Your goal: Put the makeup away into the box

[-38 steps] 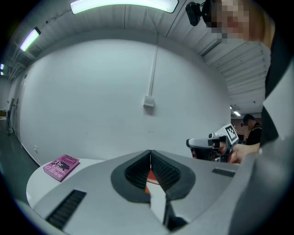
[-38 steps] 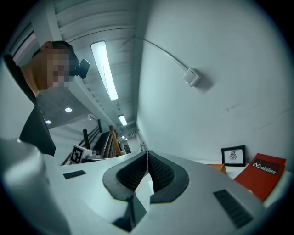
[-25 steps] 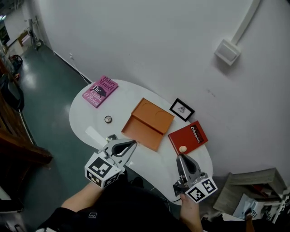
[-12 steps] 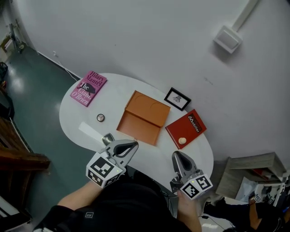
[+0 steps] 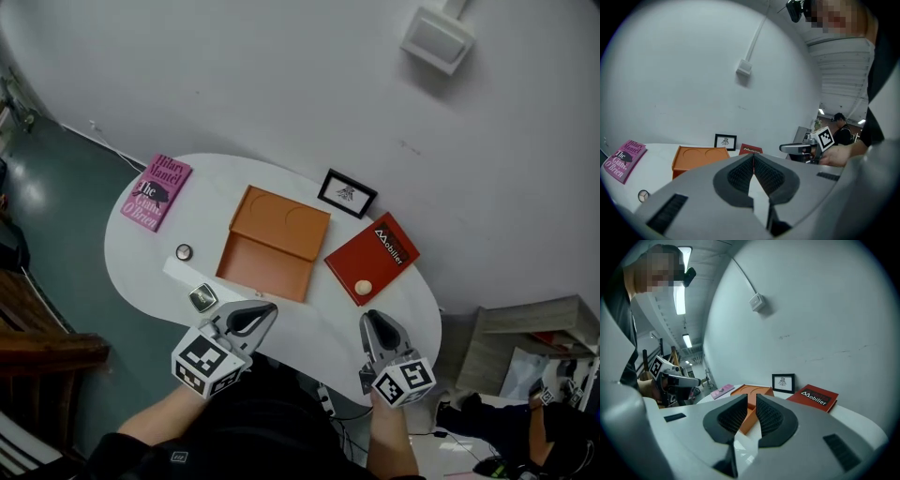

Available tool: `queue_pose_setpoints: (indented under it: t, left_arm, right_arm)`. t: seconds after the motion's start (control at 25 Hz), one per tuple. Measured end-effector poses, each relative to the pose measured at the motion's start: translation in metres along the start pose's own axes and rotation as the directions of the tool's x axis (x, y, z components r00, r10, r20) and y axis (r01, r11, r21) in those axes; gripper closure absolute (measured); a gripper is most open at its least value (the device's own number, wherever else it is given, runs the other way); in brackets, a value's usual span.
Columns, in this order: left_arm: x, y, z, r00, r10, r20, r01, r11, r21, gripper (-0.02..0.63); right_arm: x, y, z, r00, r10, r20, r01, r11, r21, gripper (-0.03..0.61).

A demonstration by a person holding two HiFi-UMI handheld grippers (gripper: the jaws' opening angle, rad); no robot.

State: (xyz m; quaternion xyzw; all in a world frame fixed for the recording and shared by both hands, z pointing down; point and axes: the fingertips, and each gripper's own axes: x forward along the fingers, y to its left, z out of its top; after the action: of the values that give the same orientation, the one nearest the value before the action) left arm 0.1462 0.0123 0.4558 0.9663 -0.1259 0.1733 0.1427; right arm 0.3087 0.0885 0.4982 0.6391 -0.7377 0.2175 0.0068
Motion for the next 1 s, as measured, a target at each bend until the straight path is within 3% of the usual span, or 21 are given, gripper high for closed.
queue_pose_setpoints:
  t: [0.08, 0.16, 0.28, 0.48, 0.68, 0.76, 0.84, 1.0]
  left_arm:
    - [0.007, -0.002, -0.004, 1.0, -0.007, -0.023, 0.007, 1.0, 0.0, 0.6]
    - [0.014, -0.003, -0.01, 0.999, -0.009, -0.043, 0.009, 1.0, -0.005, 0.6]
    - [0.022, -0.009, -0.024, 0.996, -0.019, -0.083, 0.018, 1.0, -0.011, 0.6]
    - [0.026, -0.02, -0.039, 0.991, -0.042, -0.131, 0.038, 0.999, -0.034, 0.6]
    - [0.019, -0.012, -0.04, 0.988, 0.012, -0.155, -0.014, 1.0, -0.015, 0.6]
    - [0.018, -0.009, -0.036, 0.989, 0.022, -0.147, -0.024, 1.0, -0.012, 0.6]
    - [0.016, -0.008, -0.034, 0.99, 0.02, -0.141, -0.02, 1.0, -0.002, 0.6]
    - [0.01, -0.01, -0.028, 0.99, 0.032, -0.138, -0.029, 0.999, 0.029, 0.6]
  right_arm:
    - [0.007, -0.018, -0.009, 1.0, -0.022, 0.012, 0.022, 1.0, -0.007, 0.523]
    - [0.019, -0.037, -0.019, 0.999, -0.038, 0.01, 0.039, 0.999, -0.027, 0.397]
    - [0.041, -0.065, -0.043, 0.996, -0.066, -0.052, 0.061, 0.994, -0.091, 0.361]
    - [0.07, -0.106, -0.072, 0.983, -0.155, -0.101, 0.144, 0.983, -0.11, 0.361]
    - [0.081, -0.118, -0.081, 0.971, -0.191, -0.144, 0.181, 0.98, -0.082, 0.366]
    - [0.084, -0.12, -0.08, 0.969, -0.194, -0.154, 0.182, 0.979, -0.088, 0.371]
    - [0.086, -0.116, -0.08, 0.97, -0.179, -0.161, 0.166, 0.982, -0.091, 0.435]
    - [0.085, -0.113, -0.076, 0.973, -0.147, -0.179, 0.132, 0.987, -0.094, 0.454]
